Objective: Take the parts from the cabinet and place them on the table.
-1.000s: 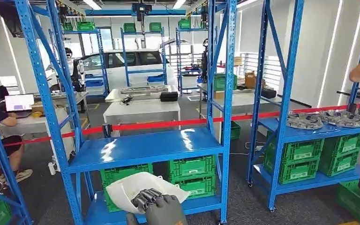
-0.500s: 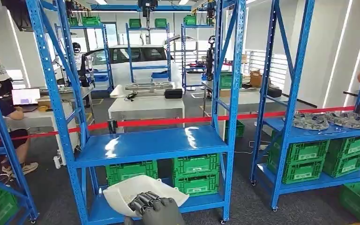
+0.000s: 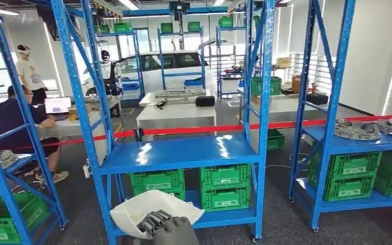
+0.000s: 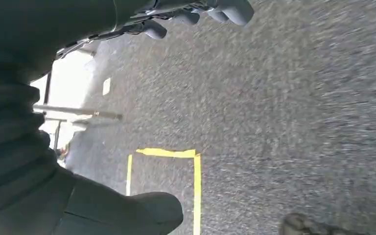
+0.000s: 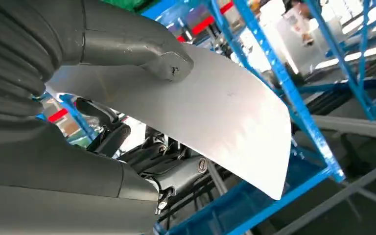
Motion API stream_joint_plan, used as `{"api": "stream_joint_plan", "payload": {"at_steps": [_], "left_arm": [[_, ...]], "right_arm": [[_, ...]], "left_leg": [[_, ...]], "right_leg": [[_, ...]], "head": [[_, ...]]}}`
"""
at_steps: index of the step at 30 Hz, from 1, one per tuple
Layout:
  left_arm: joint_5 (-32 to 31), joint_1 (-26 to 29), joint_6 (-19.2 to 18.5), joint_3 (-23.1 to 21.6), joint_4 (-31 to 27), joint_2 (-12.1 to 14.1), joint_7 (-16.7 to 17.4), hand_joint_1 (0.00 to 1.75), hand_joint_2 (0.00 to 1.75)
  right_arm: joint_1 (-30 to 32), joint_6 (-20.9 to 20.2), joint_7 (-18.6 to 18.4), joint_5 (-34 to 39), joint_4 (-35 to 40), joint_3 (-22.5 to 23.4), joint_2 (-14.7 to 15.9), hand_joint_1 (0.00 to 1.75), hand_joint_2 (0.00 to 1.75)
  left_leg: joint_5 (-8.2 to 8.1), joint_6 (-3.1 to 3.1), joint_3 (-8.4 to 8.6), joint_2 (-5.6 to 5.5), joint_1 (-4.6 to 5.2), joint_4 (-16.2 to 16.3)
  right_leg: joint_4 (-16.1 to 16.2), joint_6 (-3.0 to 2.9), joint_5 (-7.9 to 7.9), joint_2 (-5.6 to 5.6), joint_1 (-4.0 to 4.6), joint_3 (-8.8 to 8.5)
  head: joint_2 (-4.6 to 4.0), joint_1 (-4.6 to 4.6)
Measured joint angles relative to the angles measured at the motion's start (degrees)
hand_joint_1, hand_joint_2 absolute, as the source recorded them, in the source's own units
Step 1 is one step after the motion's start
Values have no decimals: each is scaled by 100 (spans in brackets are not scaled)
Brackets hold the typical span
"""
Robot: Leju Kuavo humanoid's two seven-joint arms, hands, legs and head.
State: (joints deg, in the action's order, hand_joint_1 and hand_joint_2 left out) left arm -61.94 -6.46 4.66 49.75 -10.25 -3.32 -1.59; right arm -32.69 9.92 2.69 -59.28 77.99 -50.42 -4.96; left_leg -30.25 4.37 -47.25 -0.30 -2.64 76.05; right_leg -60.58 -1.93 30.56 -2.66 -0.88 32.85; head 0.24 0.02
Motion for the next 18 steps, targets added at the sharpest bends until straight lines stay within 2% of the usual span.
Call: {"api": "stream_joint_plan", "payload": {"at_steps": [1, 2, 3, 4, 5, 8, 9, 10, 11, 12, 13, 14, 15, 16, 17, 18], "left_arm": [[-7, 2, 13, 0, 0, 0, 26, 0, 175], [-9, -3, 20, 0, 0, 0, 39, 0, 175], [-9, -13, 31, 0, 0, 0, 61, 0, 175], [-11, -35, 41, 0, -2, 2, 76, 0, 175], [-11, -39, 54, 0, 0, -2, 87, 0, 175], [-11, -29, 74, 0, 2, -4, 103, 0, 175], [-9, -30, 75, 0, 2, -6, 103, 0, 175], [-7, -39, 77, 0, 2, -22, 103, 0, 175], [-4, -61, 76, 0, 2, -24, 103, 0, 175], [-2, -72, 77, 0, 2, -24, 103, 0, 175], [-2, -72, 74, 0, 2, -26, 103, 0, 175], [-2, -66, 74, 0, 2, -26, 103, 0, 175], [-4, -61, 74, 0, 4, -26, 103, 0, 175], [-4, -54, 74, 0, 4, -26, 103, 0, 175], [-4, -52, 74, 2, 4, -26, 100, 0, 175], [-7, -52, 72, 0, 7, -26, 96, 0, 175]], "right_arm": [[-7, -5, 18, 18, -13, 0, 0, 175, 175], [-21, -7, 53, 42, -22, 0, -2, 175, 175], [-48, -7, 81, 57, -35, 0, -2, 175, 175], [-73, -5, 101, 66, -46, 0, -2, 175, 175], [-84, -4, 113, 79, -57, 0, 0, 175, 175], [-114, -2, 133, 98, -90, -7, -4, 175, 175], [-135, 0, 136, 99, -92, -7, -6, 175, 175], [-148, 2, 140, 101, -94, -9, -6, 175, 175], [-156, 9, 153, 99, -96, -9, -4, 175, 175], [-153, 6, 144, 101, -107, -9, 9, 175, 175], [-146, 2, 136, 101, -122, -9, 18, 175, 175], [-137, -7, 136, 107, -138, -11, 24, 175, 175], [-129, -13, 133, 116, -149, -13, 35, 175, 175], [-130, -29, 122, 118, -153, -17, 37, 175, 175], [-131, -39, 114, 134, -153, -17, 37, 175, 175], [-133, -48, 109, 136, -153, -17, 37, 175, 175]], "left_leg": [[91, -48, 270, 10, 30, -286], [237, -106, 630, 50, 63, -767], [363, -174, 974, 162, 103, -1266], [287, -223, 1127, 361, 172, -1542], [362, -223, 1160, 321, 192, -1589], [371, -285, 1115, 180, 208, -1583], [414, -348, 1153, 132, 141, -1651], [432, -374, 1158, 91, 147, -1678], [445, -422, 1149, 55, 144, -1678], [451, -436, 1132, -5, 147, -1678], [458, -449, 1118, -61, 157, -1677], [464, -457, 1104, -121, 171, -1675], [473, -461, 1096, -186, 177, -1670], [482, -457, 1090, -253, 186, -1665], [491, -453, 1089, -329, 196, -1658], [500, -439, 1089, -402, 206, -1652]], "right_leg": [[-2, 3, -2, -54, 12, -25], [-2, 6, -1, -108, 22, -30], [-2, 13, 3, -155, 27, -45], [4, 41, 9, -201, 51, -44], [-2, 80, 15, -227, 70, -50], [82, 183, -16, -332, 65, -97], [75, 235, 21, -287, 55, -98], [-35, 268, 105, -15, 35, -55], [-359, 276, 303, 152, 26, 89], [-830, 289, 534, 224, 33, 318], [-1286, 298, 712, 244, 37, 547], [-1627, 298, 792, 254, 42, 731], [-1670, 285, 716, 258, 47, 774], [-1445, 261, 526, 268, 52, 675], [-951, 219, 244, 293, 63, 432], [-415, 167, -1, 369, 80, 157]], "head": [[0, 2], [0, 0], [0, 0], [0, -2], [0, 7], [0, 18], [0, 17], [0, 22], [0, 29], [0, 41], [0, 42], [0, 42], [0, 48], [0, 46], [0, 48], [0, 50]]}}
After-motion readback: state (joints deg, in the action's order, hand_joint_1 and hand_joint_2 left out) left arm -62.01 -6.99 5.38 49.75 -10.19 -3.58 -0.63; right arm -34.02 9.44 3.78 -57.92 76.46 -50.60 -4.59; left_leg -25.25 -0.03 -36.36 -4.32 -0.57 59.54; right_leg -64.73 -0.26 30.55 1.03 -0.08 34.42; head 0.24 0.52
